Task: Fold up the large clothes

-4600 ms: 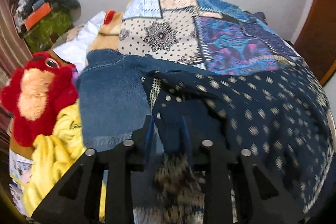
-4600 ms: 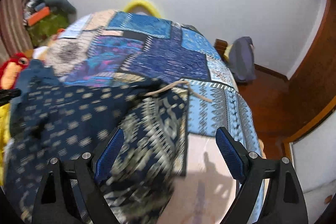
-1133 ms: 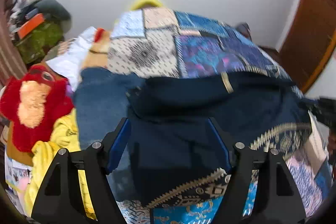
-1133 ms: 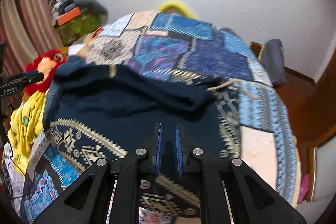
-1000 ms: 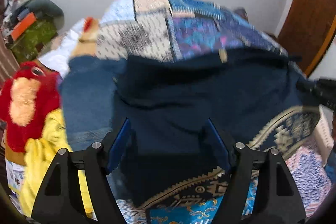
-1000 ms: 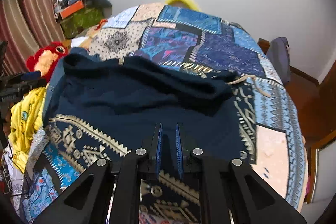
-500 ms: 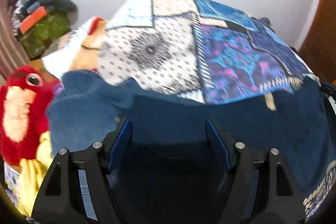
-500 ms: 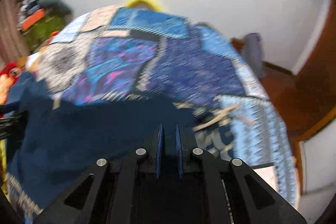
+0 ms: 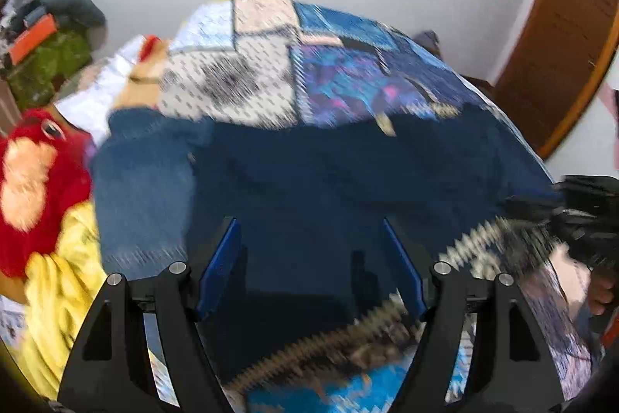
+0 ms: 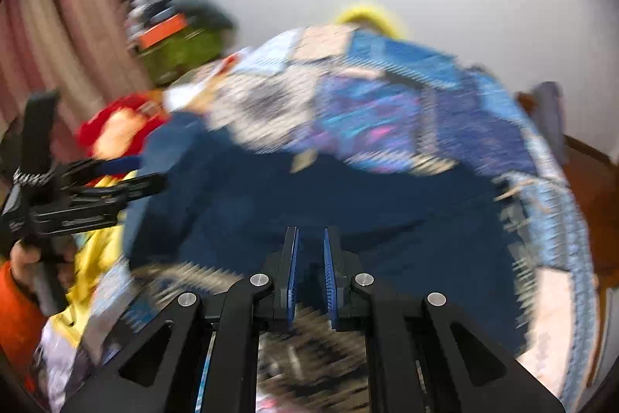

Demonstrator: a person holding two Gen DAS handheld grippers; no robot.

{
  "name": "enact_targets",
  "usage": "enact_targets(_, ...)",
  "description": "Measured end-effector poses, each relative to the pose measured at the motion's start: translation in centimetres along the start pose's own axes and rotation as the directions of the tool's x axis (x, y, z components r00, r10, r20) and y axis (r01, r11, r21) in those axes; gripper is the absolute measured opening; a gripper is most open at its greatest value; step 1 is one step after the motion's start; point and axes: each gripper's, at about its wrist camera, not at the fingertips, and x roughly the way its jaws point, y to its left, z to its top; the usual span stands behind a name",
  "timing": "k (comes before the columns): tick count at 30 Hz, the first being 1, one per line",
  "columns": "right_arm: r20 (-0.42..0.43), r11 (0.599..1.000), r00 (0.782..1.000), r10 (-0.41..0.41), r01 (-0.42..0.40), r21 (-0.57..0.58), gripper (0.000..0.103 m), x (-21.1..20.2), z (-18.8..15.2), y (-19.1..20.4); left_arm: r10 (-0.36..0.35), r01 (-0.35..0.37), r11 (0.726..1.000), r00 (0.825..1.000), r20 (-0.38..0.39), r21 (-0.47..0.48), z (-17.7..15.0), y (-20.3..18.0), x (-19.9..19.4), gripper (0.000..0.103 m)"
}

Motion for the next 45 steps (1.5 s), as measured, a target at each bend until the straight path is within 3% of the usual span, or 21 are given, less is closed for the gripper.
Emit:
enact_targets(2, -0.06, 0.999, 0.998, -0.009, 0.006, -0.051, 0.008, 1.3, -1.2, 1.7, -0.019, 0.02, 1.0, 0.999, -0.038, 0.012, -1.4, -0.8, 0.9, 0.073)
enact_targets(4, -0.107, 0.992, 0.99, -0.087, 0.077, -0.098, 0.008, 3.2, -2.6, 2.2, -0.007, 0.009, 1.0, 0.997, -0.072, 0.03, -2.6, -1.6, 1.9, 0.073)
enact_targets(7, -0.118, 0.994, 0.989, -0.087, 0.077, -0.084, 0.009, 4.3, -3.7, 1.3, 0.038, -0.034, 0.999, 0.995, -0.095, 0.043, -4.2, -2.2, 3.6, 0.076)
enact_targets(9, -0.115, 0.995, 0.989, -0.095, 0.091, -0.045, 0.021, 3.9, -4.1, 0.5, 0.048, -0.047, 0.999, 0.993, -0.103, 0.015, -4.9, -1.9, 4.3, 0.078)
enact_targets(10, -0.116, 0.992, 0.985, -0.125, 0.121, -0.044, 0.053, 3.8, -4.2, 0.1, 0.042, -0.043, 0.999, 0.994, -0.103, 0.0, -5.0, -1.7, 4.4, 0.08)
enact_targets(11, -0.106, 0.978, 0.973, -0.207, 0.202, -0.057, 0.088, 3.7, -4.4, -0.4, 0.034, -0.036, 0.999, 0.994, -0.1, -0.02, -5.2, -1.3, 4.4, 0.081)
enact_targets(12, -0.088, 0.961, 0.958, -0.272, 0.266, -0.074, 0.096, 3.6, -4.7, -0.8, 0.028, -0.033, 0.999, 0.995, -0.099, -0.042, -5.3, -0.9, 4.3, 0.081)
enact_targets(13, -0.077, 0.952, 0.951, -0.3, 0.293, -0.088, 0.097, 3.4, -5.3, -1.4, 0.032, -0.037, 0.998, 0.995, -0.098, -0.052, -5.5, -0.6, 4.1, 0.081)
enact_targets(17, -0.099, 0.967, 0.963, -0.252, 0.248, -0.054, 0.097, 1.8, -6.8, -4.0, 0.11, -0.115, 0.992, 0.99, -0.085, -0.055, -6.4, 0.6, 3.1, 0.081)
enact_targets(21, -0.081, 0.93, 0.927, -0.367, 0.364, -0.05, 0.097, -0.6, -8.1, -6.2, 0.219, -0.224, 0.972, 0.973, -0.074, -0.069, -7.7, 2.6, 1.6, 0.08)
enact_targets(23, -0.09, 0.934, 0.93, -0.356, 0.358, 0.003, 0.097, -1.6, -8.5, -7.6, 0.248, -0.254, 0.963, 0.966, -0.074, -0.094, -8.3, 3.9, 0.7, 0.08)
enact_targets(25, -0.107, 0.932, 0.933, -0.344, 0.353, 0.08, 0.097, -3.0, -9.1, -9.3, 0.235, -0.244, 0.96, 0.969, -0.08, -0.139, -9.1, 5.0, -0.3, 0.08)
enact_targets(28, -0.105, 0.928, 0.94, -0.325, 0.339, 0.158, 0.097, -5.0, -9.9, -10.6, 0.144, -0.164, 0.949, 0.985, -0.092, -0.269, -10.9, 6.7, -2.0, 0.08)
enact_targets(31, -0.08, 0.927, 0.948, -0.309, 0.319, 0.199, 0.097, -6.7, -10.4, -10.7, -0.009, -0.026, 0.904, 0.997, -0.08, -0.426, -13.0, 7.9, -2.7, 0.08)
enact_targets(34, -0.051, 0.927, 0.955, -0.292, 0.296, 0.23, 0.097, -7.8, -10.6, -10.0, -0.146, 0.092, 0.843, 0.987, -0.06, -0.531, -14.9, 7.9, -2.3, 0.08)
enact_targets(38, -0.04, 0.94, 0.968, -0.249, 0.251, 0.23, 0.097, -7.8, -10.7, -8.8, -0.316, 0.236, 0.746, 0.948, -0.02, -0.622, -16.3, 7.0, -0.1, 0.08)
enact_targets(41, -0.046, 0.949, 0.973, -0.228, 0.233, 0.212, 0.097, -7.5, -10.8, -7.9, -0.439, 0.353, 0.633, 0.897, 0.057, -0.689, -16.5, 6.7, 2.1, 0.08)
enact_targets(43, -0.056, 0.951, 0.974, -0.219, 0.226, 0.209, 0.097, -6.9, -10.8, -7.7, -0.462, 0.382, 0.596, 0.883, 0.087, -0.706, -16.0, 6.8, 3.5, 0.08)
enact_targets(45, -0.066, 0.953, 0.975, -0.213, 0.222, 0.206, 0.097, -6.5, -11.1, -7.4, -0.444, 0.382, 0.59, 0.889, 0.109, -0.712, -15.4, 6.9, 4.4, 0.08)
